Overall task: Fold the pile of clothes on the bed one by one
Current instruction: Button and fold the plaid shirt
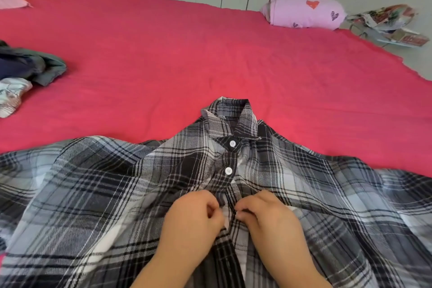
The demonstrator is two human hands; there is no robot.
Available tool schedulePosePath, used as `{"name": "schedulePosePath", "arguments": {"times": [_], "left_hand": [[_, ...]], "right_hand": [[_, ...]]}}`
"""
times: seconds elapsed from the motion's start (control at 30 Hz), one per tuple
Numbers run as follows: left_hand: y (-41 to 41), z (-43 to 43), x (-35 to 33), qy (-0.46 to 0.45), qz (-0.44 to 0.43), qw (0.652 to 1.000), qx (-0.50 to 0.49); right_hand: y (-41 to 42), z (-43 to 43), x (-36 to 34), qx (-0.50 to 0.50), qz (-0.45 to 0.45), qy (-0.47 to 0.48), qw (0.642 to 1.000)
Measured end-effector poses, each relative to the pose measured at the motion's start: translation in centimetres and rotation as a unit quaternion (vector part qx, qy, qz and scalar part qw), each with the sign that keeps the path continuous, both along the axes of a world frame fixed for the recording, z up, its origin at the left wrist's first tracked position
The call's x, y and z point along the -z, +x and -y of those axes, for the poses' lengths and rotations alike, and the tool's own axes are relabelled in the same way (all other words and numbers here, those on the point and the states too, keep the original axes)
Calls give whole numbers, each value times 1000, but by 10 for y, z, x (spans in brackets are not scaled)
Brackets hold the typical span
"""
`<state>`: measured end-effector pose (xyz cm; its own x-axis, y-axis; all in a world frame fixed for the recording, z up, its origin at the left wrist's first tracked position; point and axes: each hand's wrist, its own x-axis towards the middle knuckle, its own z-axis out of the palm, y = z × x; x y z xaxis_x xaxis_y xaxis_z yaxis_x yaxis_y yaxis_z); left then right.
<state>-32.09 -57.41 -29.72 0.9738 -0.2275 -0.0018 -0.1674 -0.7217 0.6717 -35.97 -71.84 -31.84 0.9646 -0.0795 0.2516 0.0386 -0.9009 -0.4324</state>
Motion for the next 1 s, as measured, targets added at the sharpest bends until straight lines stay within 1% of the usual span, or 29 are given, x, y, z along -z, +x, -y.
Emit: {"name": "schedulePosePath", "arguments": {"times": [0.07, 0.13, 0.2, 0.27, 0.33, 0.4, 0.5, 0.57, 0.63, 0.73, 0.83, 0.93, 1.0], "left_hand": [[2, -10, 1, -142, -62, 988, -23], [3, -15, -1, -265, -134, 954, -42], [2, -15, -3, -330, -172, 927, -50], [1, -13, -5, -347, -184, 918, -55], [1, -13, -5, -359, -196, 911, -58], [2, -13, -4, -360, -205, 909, -55], [2, -14, -3, -375, -213, 900, -57], [2, -14, -5, -397, -218, 889, -67], [0, -14, -7, -415, -212, 882, -71], [-2, -12, -10, -426, -189, 883, -60], [-4, -12, -12, -436, -167, 883, -41], [-7, -10, -15, -428, -135, 893, -30], [-8, -9, -15, -404, -107, 908, -25]], "right_hand": [[0, 2, -1, -8, 29, -3, 1000], [0, 1, -4, -27, 70, -23, 997], [0, 0, -4, -45, 114, -37, 992], [0, -1, -3, -53, 153, -34, 986], [-1, -1, -4, -45, 163, -25, 985], [-2, -2, -5, -27, 136, -14, 990], [-2, -4, -6, -4, 101, 61, 993], [-3, -7, -9, 4, 98, 96, 991], [-5, -8, -11, 4, 105, 108, 989], [-5, -9, -12, 1, 100, 115, 988], [-4, -11, -14, -6, 120, 73, 990], [-5, -15, -14, -11, 107, 48, 993], [-5, -16, -14, -12, 93, 61, 994]]}}
